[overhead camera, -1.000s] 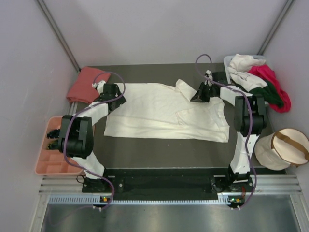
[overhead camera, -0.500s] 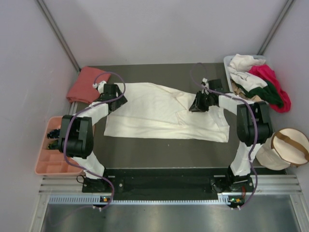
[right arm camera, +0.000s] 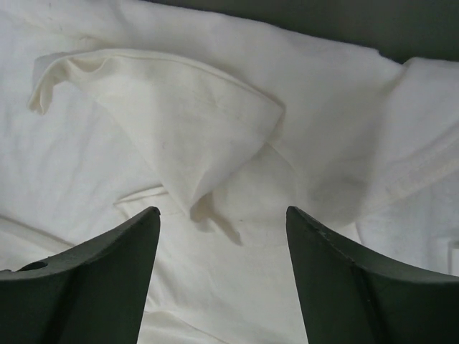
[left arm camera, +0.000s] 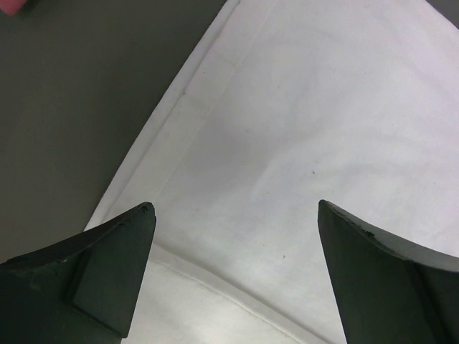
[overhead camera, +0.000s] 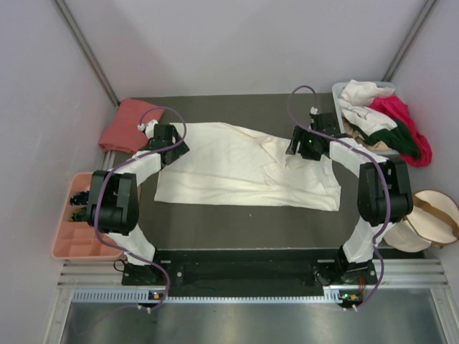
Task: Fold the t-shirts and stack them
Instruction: Grap the side of the flattened tshirt furthest away from the robot with both arms
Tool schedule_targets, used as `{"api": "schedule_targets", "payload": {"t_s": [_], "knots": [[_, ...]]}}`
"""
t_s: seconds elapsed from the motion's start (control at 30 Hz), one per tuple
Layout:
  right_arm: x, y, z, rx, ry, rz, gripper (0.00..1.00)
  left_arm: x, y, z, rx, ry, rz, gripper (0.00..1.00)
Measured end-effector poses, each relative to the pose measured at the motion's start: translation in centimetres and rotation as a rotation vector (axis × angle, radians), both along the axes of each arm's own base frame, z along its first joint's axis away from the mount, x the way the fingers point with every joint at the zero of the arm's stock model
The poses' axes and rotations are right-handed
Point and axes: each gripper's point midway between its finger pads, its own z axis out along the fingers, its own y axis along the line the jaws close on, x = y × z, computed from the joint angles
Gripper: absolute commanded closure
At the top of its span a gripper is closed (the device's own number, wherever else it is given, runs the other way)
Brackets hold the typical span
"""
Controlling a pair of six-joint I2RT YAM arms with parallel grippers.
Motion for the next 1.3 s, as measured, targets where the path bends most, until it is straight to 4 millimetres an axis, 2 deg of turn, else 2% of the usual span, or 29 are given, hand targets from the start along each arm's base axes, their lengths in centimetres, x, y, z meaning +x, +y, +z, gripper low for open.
{"api": "schedule_targets", "payload": {"t_s": [0.2,0.3,0.57,0.83,0.93,1.03,1.07,1.1,1.3], "knots": [[1.5,-0.2,0.5,-0.013,-0.032,-0.023,0.40,0.0,0.0,0.0,0.000,0.000,0.000,0.01],[2.0,-0.2,-0.3,-0.019,-0.023,-0.030,0.43,0.0,0.0,0.0,0.000,0.000,0.000,0.01],[3.4,-0.1,-3.0,-0.028,0.025,-0.041,0.45,0.0,0.1,-0.1,0.003,0.002,0.002,0.01],[5.1,0.1,-3.3,-0.023,0.016,-0.046,0.48,0.0,0.2,-0.2,0.010,0.005,0.008,0.01],[5.2,0.0,-3.3,-0.021,0.014,-0.051,0.59,0.0,0.3,-0.2,0.012,0.005,0.010,0.01],[5.3,-0.1,-3.3,-0.021,0.015,-0.054,0.82,0.0,0.3,-0.2,0.014,0.004,0.013,0.01],[5.3,-0.2,-3.3,-0.020,0.016,-0.056,0.97,0.0,0.3,-0.2,0.015,0.004,0.013,0.01],[5.3,-0.2,-3.3,-0.022,0.015,-0.054,1.00,0.0,0.3,-0.2,0.015,0.004,0.013,0.01],[5.3,-0.3,-3.3,-0.018,0.016,-0.060,1.00,0.2,0.7,-0.3,0.041,0.009,0.018,0.01]]}}
